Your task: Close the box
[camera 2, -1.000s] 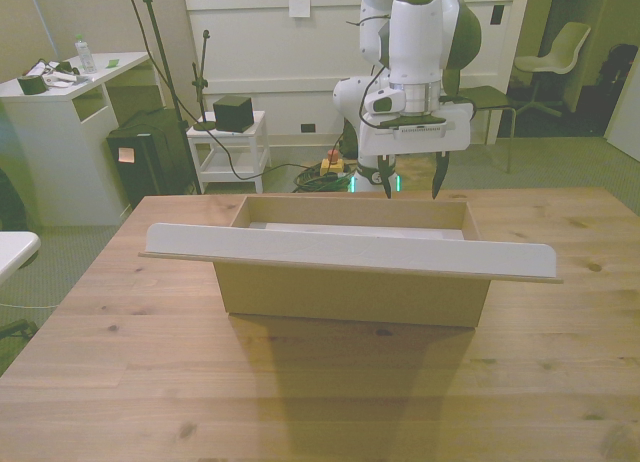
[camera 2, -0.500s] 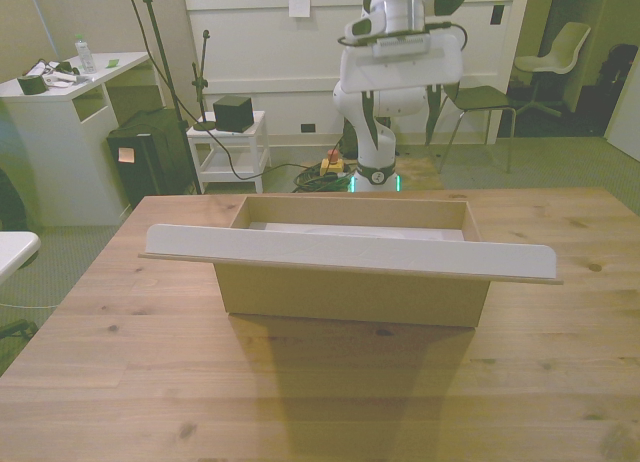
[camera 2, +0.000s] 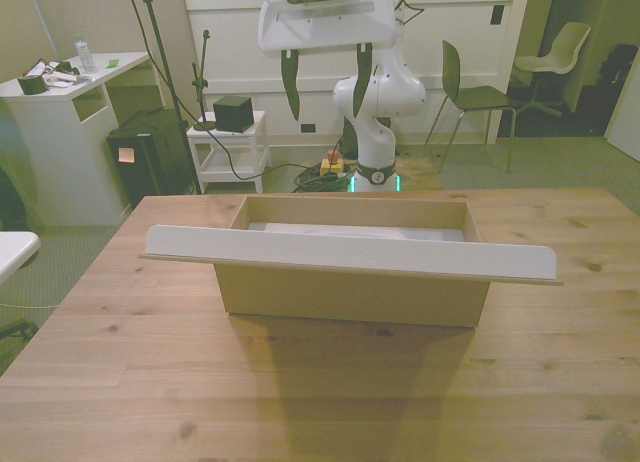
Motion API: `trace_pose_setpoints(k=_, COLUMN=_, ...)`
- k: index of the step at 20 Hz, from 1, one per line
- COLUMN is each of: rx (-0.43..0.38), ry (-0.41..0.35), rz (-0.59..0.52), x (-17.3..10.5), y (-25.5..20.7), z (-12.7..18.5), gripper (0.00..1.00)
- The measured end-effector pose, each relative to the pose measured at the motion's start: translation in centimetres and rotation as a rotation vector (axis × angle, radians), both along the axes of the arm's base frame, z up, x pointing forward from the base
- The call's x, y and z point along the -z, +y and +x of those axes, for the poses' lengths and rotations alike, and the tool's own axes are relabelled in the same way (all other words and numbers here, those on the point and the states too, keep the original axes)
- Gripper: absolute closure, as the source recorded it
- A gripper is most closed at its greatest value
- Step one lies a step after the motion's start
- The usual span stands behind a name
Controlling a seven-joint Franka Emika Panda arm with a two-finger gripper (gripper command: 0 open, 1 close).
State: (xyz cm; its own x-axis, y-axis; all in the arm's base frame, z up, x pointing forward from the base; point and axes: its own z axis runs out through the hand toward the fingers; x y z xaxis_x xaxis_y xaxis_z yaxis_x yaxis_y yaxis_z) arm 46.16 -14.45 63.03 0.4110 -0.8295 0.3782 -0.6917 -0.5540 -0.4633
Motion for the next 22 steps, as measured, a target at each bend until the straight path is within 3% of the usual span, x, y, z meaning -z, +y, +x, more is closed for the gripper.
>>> trace_pose_setpoints(k=9, rx=0.024, ry=-0.08, rz=-0.04, x=-4.7, y=-1.8, z=8.4, gripper=0.0)
trace_pose_setpoints(k=14, rx=0.027, ry=-0.064, rz=-0.046, x=-6.5, y=-2.8, z=13.3, gripper=0.0)
trace_pose_setpoints(k=18, rx=0.021, ry=-0.045, rz=-0.05, x=-6.8, y=-2.8, z=16.9, gripper=0.0)
trace_pose_setpoints(k=22, rx=0.025, ry=-0.012, rz=-0.057, x=-5.3, y=-3.5, z=20.5, gripper=0.0)
